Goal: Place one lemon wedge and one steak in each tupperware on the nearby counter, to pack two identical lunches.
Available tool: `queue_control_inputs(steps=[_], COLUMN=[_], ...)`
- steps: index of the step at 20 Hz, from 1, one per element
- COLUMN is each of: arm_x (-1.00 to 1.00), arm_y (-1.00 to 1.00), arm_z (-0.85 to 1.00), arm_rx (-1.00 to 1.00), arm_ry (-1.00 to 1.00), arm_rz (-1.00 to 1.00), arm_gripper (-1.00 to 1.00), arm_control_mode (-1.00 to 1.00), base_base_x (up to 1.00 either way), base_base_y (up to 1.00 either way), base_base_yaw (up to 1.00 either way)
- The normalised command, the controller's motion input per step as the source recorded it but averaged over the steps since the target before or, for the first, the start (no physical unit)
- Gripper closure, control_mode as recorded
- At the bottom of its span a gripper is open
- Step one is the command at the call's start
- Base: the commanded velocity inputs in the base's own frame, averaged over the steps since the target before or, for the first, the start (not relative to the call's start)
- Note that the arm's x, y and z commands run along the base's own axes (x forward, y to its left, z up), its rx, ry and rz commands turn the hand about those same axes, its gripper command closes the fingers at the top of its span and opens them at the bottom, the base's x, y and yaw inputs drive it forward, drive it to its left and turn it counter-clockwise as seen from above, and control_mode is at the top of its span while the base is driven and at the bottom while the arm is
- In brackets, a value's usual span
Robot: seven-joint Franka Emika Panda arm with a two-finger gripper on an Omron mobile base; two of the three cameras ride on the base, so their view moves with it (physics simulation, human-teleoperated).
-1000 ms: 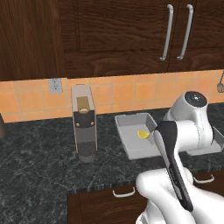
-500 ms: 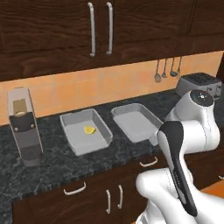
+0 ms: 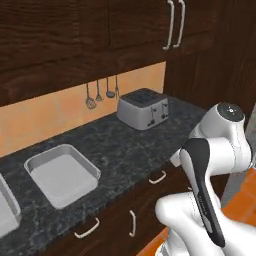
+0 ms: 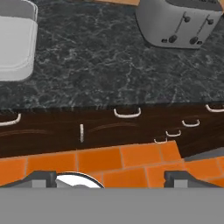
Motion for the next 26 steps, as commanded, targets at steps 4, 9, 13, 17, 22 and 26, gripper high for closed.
queue_control_inputs(steps=[4, 9, 13, 17, 22, 26], arm_x=[0.0, 0.0, 0.0, 0.0, 0.0, 0.0], arm_y=[0.0, 0.0, 0.0, 0.0, 0.0, 0.0], arm_z=[0.0, 0.0, 0.0, 0.0, 0.0, 0.0], arm_rx=[0.0, 0.0, 0.0, 0.0, 0.0, 0.0], arm_ry=[0.0, 0.0, 0.0, 0.0, 0.0, 0.0], arm_rz=[0.0, 0.0, 0.0, 0.0, 0.0, 0.0], arm_gripper=[-1.0, -1.0, -1.0, -1.0, -1.0, -1.0], arm_control_mode=[1.0, 1.0, 1.0, 1.0, 1.0, 1.0], base_base_x=[0.34, 0.47, 0.39, 0.0, 0.02, 0.38], base_base_y=[-1.0, -1.0, -1.0, -1.0, -1.0, -1.0], base_base_yaw=[-0.46, -0.23, -0.12, -0.15, -0.19, -0.04])
